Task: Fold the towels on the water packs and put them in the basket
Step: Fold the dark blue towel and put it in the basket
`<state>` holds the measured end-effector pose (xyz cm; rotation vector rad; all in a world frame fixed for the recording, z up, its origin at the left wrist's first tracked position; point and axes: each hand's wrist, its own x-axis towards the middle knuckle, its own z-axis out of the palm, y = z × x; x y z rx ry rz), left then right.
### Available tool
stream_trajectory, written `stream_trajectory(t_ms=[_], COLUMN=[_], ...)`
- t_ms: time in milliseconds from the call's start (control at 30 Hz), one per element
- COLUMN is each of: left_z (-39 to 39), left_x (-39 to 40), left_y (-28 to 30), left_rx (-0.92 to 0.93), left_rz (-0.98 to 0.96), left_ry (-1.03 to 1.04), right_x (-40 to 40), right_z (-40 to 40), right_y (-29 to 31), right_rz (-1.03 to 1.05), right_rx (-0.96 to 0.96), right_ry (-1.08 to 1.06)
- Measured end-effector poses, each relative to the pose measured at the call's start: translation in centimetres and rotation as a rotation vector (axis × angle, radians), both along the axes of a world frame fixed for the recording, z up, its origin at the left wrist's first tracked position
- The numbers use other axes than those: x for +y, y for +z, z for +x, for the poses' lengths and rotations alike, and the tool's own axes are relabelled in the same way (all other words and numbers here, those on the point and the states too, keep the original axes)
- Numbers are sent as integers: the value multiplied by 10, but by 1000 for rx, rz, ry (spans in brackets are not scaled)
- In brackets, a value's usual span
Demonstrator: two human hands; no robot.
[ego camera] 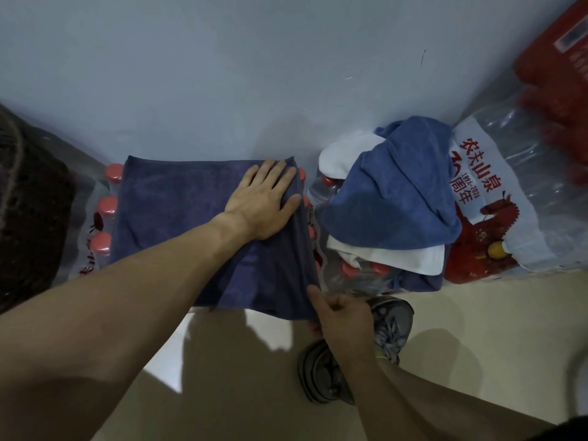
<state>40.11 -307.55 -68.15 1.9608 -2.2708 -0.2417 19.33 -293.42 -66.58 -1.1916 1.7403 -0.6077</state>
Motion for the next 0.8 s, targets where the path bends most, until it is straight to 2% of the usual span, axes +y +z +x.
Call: stream_trajectory(t_ms=[100, 200, 300, 400, 533, 633, 700, 800], left_z=[1, 7, 21, 40, 61, 71, 76, 81], left_x=[-1, 4, 31, 77, 151, 196, 221, 244], left_y=[5, 24, 50, 69, 73, 61, 49, 37], left_rx=[31, 227, 380, 485, 623, 728, 755, 791], left_rz=[46, 64, -146, -337, -470, -406, -356, -269], left_ry=[-8, -4, 61, 246, 585, 843, 972, 1041], right_x=[5, 3, 1, 3, -18, -43, -58, -78], right_z=[0, 0, 5, 18, 51, 97, 134, 187], right_y=[-7, -8, -2, 13, 41, 61, 71, 80], right_rz=[17, -3, -55, -234, -548, -669, -619, -445], right_rx=[-94, -33, 67, 56, 148, 149, 105, 157], right_ry=[-158, -74, -90, -188, 109, 282, 364, 648])
